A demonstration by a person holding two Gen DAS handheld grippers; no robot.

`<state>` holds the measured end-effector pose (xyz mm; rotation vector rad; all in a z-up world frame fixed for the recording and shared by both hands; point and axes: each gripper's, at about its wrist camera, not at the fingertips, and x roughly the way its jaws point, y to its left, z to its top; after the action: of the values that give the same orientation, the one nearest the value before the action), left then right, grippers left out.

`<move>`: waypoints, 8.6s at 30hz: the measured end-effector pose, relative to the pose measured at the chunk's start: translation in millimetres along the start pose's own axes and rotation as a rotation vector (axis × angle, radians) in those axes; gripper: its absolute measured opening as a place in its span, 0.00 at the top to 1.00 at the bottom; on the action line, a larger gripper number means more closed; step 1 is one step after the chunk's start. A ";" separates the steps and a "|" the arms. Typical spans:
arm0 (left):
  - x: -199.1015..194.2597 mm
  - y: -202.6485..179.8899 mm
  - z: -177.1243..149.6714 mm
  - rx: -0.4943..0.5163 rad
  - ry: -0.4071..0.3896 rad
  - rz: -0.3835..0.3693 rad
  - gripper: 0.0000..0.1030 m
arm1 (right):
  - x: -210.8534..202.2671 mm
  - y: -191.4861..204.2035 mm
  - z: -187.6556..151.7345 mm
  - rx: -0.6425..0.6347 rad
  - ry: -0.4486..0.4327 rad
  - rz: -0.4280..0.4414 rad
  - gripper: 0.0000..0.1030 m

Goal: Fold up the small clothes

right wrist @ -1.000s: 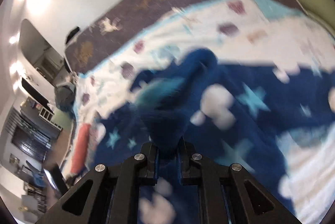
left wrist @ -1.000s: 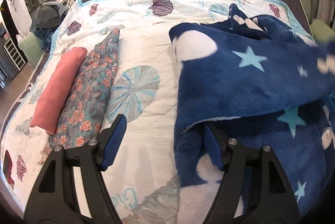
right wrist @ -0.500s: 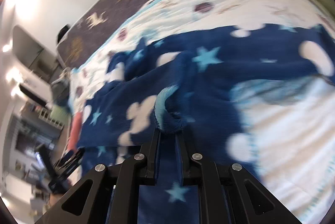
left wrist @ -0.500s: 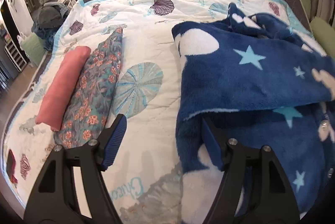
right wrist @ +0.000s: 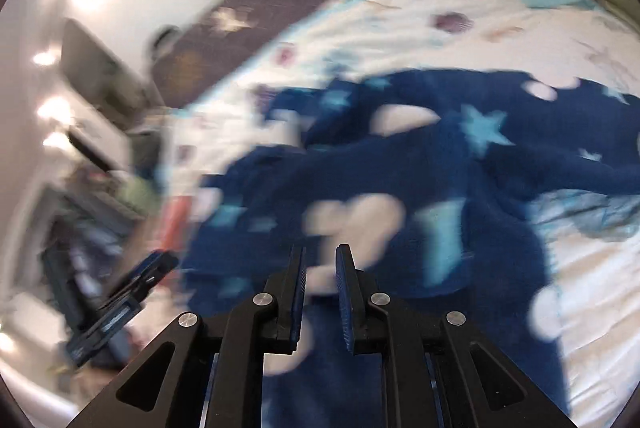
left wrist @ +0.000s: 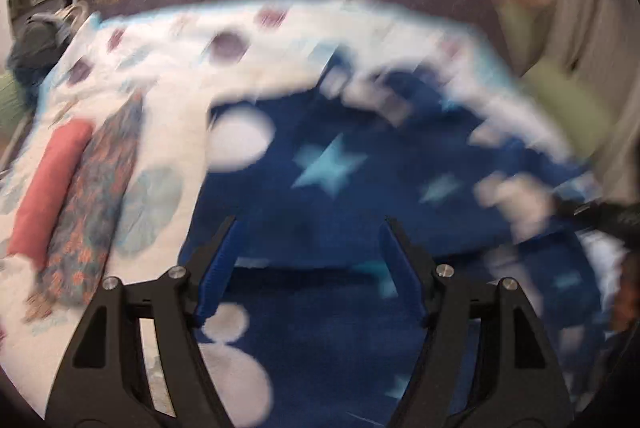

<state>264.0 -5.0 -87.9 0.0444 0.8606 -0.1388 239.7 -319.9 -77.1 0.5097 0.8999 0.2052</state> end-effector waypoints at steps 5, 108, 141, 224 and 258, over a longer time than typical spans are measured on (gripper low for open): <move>10.0 12.5 -11.7 -0.035 0.012 -0.018 0.31 | 1.1 -75.3 -13.3 0.205 0.036 0.057 0.97; -35.9 -145.6 15.0 0.332 -0.219 -0.228 0.35 | -26.1 -63.2 -30.5 0.156 -0.177 0.057 0.54; -4.2 -188.3 9.0 0.495 -0.176 -0.057 0.88 | -22.9 -67.5 -31.1 0.176 -0.162 0.082 0.51; 49.6 -2.1 23.6 -0.016 -0.001 0.034 0.37 | 2.0 -87.1 7.9 0.269 -0.130 -0.181 1.00; -156.7 -101.1 -205.8 0.295 0.120 -0.455 0.27 | -151.7 60.4 -250.8 -0.394 0.016 -0.027 0.59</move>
<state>-5.8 -69.3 -101.4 0.1341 0.9538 -0.6957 -48.8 -240.8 -69.9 0.1304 0.8541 0.3538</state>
